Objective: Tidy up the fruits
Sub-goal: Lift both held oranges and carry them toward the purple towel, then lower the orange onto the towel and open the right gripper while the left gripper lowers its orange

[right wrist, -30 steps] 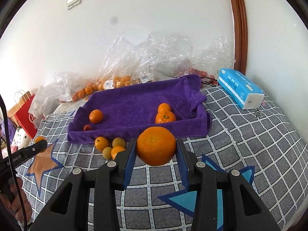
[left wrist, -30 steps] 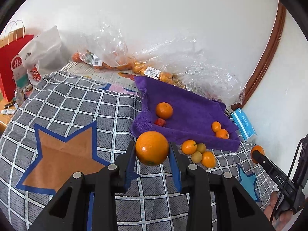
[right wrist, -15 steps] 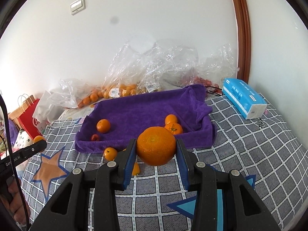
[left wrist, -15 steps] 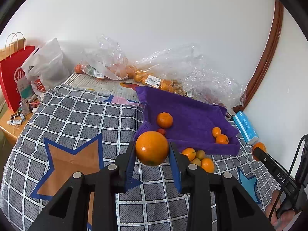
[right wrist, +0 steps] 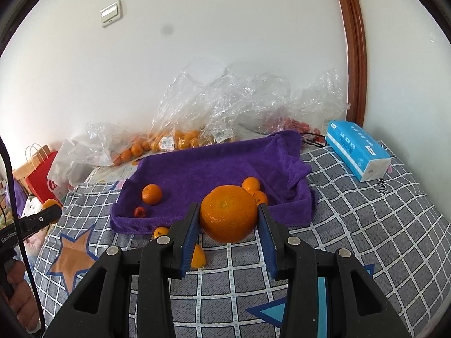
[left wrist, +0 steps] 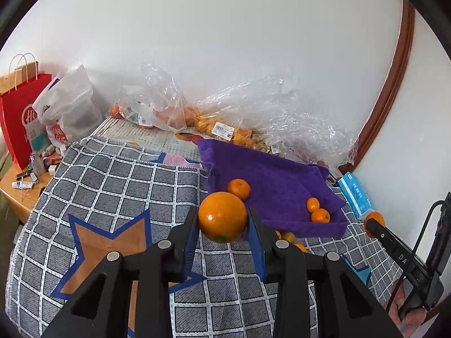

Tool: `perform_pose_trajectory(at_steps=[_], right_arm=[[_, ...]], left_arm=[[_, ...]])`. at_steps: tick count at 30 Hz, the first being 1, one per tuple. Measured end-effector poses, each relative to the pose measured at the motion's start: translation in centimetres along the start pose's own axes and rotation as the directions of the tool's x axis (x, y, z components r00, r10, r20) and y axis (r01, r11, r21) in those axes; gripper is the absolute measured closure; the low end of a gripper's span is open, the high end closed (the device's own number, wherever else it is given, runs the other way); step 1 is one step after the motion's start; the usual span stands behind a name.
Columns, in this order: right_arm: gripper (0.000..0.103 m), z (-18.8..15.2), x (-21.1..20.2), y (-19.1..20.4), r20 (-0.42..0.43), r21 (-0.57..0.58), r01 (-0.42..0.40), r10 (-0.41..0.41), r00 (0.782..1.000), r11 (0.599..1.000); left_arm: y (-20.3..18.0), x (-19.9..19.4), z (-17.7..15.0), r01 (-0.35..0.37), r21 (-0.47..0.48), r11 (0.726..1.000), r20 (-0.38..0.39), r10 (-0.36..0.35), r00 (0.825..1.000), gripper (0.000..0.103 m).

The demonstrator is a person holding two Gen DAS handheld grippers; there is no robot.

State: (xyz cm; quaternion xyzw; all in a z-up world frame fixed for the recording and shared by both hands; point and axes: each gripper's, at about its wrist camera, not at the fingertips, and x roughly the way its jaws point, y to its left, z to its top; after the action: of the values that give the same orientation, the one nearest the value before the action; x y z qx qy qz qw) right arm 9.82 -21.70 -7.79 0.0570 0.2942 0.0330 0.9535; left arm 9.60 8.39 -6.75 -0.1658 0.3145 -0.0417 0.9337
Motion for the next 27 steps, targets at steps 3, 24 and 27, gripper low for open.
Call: perform_pose_trajectory(at_steps=[3,24,27], right_arm=[[0.063,0.4,-0.1,0.0,0.010,0.003,0.003,-0.003,1.000,1.000],[0.063,2.2,0.4,0.1,0.038,0.000,0.006,-0.006,0.999,1.000],[0.063,2.5,0.9,0.0,0.035,-0.002,0.010,-0.010,0.999,1.000]], left_arm=[[0.0,0.0,0.4,0.004,-0.004,1.000,0.005,-0.004,1.000,0.072],[-1.3,0.6,2.3,0.013,0.031,0.999,0.021,-0.014,1.000,0.071],[-1.4,0.9,2.6,0.011,0.034,0.999,0.021,-0.011,1.000,0.072]])
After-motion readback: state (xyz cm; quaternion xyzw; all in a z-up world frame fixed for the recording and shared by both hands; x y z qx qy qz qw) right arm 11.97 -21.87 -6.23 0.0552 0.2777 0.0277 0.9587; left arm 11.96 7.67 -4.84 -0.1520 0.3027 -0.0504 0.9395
